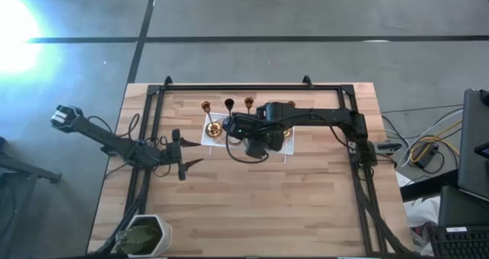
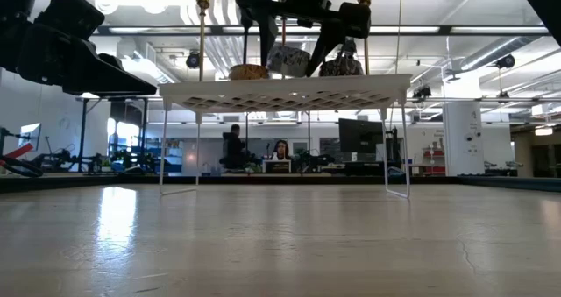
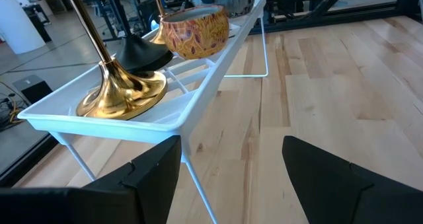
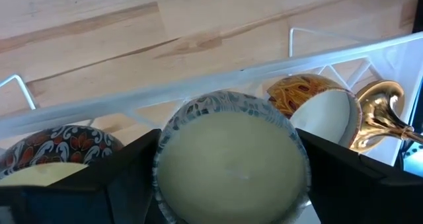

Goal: Pick & Place candle stick holders
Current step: Put the light blue scented candle on the shelf, then return to Home Position

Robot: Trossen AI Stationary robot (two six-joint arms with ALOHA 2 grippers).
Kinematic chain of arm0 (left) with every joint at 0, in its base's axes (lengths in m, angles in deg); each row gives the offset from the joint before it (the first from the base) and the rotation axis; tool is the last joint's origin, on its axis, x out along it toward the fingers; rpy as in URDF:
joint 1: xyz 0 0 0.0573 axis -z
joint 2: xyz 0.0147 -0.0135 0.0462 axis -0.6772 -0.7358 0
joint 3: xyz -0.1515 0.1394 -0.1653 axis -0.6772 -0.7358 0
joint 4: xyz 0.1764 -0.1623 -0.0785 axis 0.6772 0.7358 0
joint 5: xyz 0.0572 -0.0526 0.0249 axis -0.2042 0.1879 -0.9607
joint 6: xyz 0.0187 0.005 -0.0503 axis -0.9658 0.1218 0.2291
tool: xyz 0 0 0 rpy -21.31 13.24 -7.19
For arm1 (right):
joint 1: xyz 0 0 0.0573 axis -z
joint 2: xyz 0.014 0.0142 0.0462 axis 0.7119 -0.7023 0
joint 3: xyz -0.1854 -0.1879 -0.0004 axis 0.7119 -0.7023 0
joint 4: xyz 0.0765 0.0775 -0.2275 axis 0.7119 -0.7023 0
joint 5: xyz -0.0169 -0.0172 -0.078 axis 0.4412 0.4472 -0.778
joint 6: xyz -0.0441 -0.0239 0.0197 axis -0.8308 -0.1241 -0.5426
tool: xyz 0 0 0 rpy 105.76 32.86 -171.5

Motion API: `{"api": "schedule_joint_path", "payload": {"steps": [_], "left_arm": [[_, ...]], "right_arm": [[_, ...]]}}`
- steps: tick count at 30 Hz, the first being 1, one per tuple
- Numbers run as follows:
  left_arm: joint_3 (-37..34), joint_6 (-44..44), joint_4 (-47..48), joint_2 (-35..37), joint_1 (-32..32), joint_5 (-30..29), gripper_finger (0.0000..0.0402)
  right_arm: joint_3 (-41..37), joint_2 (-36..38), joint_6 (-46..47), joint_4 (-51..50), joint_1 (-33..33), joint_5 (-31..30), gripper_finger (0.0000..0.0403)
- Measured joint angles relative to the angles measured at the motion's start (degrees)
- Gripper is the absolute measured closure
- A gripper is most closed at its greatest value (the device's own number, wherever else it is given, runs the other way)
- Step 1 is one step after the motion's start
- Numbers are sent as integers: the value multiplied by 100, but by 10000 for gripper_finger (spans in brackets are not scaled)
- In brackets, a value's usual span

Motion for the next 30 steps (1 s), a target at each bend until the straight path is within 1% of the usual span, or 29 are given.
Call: {"api": "schedule_joint_path", "payload": {"steps": [11, 14, 19, 22, 27, 30], "left_arm": [[0, 1, 2, 1, 0, 0, 133], [0, 2, 2, -2, -1, 0, 133], [0, 2, 1, 0, 0, 0, 133], [0, 1, 1, 0, -1, 0, 133], [0, 0, -1, -2, 0, 0, 133], [0, 0, -1, -1, -2, 0, 133]], "right_arm": [[0, 2, 26, 45, 0, -130, 45], [13, 11, 29, 45, -28, -283, 43], [245, 46, 22, 8, -164, -576, 45], [402, 96, 64, -52, -272, -596, 44], [701, 129, 499, -94, -521, -604, 44], [942, 129, 1145, -191, -715, -702, 44]]}}
